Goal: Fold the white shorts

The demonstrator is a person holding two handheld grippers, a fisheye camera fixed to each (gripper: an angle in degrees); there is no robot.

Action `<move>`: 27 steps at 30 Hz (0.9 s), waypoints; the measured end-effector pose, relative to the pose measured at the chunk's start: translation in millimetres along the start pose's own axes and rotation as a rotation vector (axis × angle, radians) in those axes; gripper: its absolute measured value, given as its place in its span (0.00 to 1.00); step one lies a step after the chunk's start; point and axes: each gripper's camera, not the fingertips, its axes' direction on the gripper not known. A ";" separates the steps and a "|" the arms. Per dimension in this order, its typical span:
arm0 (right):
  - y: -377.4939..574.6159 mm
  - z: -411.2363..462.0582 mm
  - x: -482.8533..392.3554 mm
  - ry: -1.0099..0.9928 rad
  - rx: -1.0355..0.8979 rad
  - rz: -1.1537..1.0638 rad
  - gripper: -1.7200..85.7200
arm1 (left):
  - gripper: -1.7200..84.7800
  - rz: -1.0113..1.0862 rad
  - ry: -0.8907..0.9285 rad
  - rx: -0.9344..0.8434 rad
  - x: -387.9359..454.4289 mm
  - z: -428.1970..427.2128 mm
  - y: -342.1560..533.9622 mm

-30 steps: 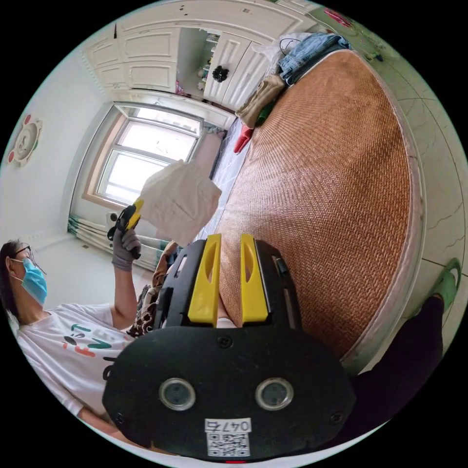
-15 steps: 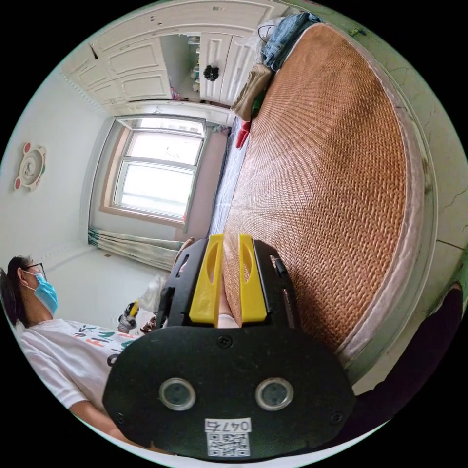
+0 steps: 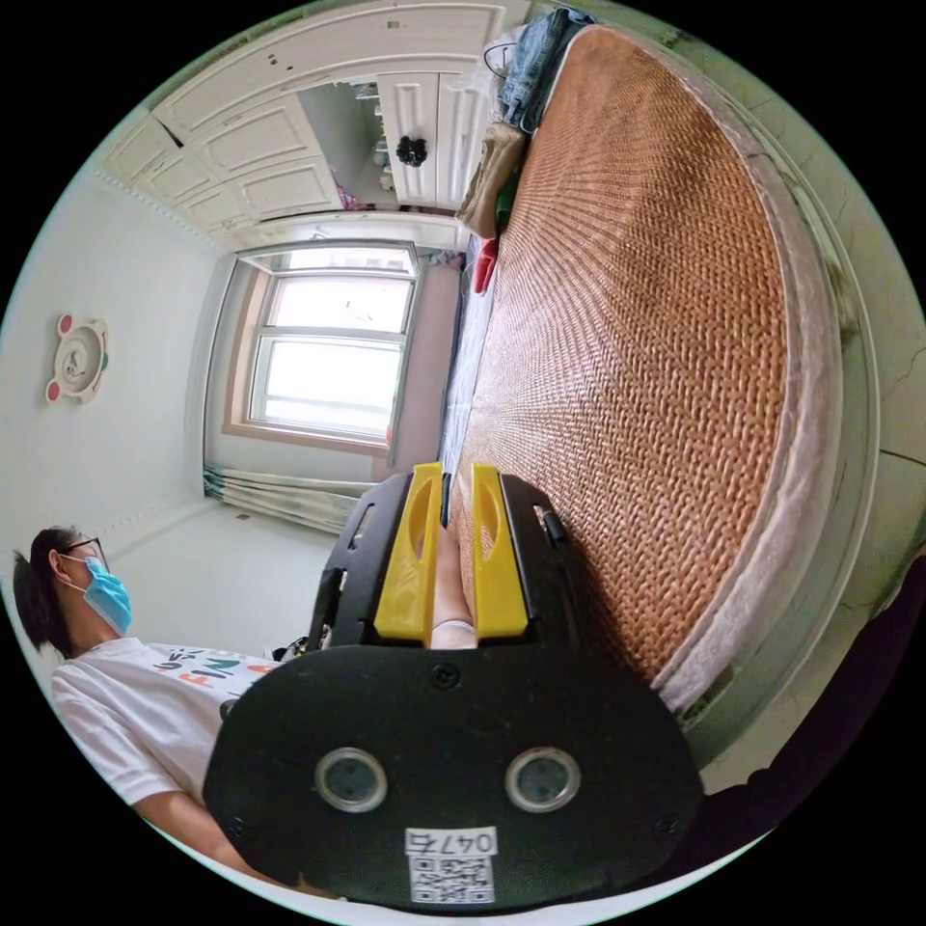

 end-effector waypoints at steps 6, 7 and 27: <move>-15.5 -12.5 -18.6 0.001 -0.019 -0.014 0.04 | 0.02 0.428 0.185 -0.029 176.6 -5.3 -41.5; -17.9 -16.8 -22.4 -0.003 -0.014 -0.014 0.03 | 0.01 0.447 0.167 -0.077 206.4 13.6 -46.6; -36.5 76.5 -309.7 0.018 -0.566 -0.692 0.08 | 0.01 0.807 0.241 0.237 475.1 9.9 20.3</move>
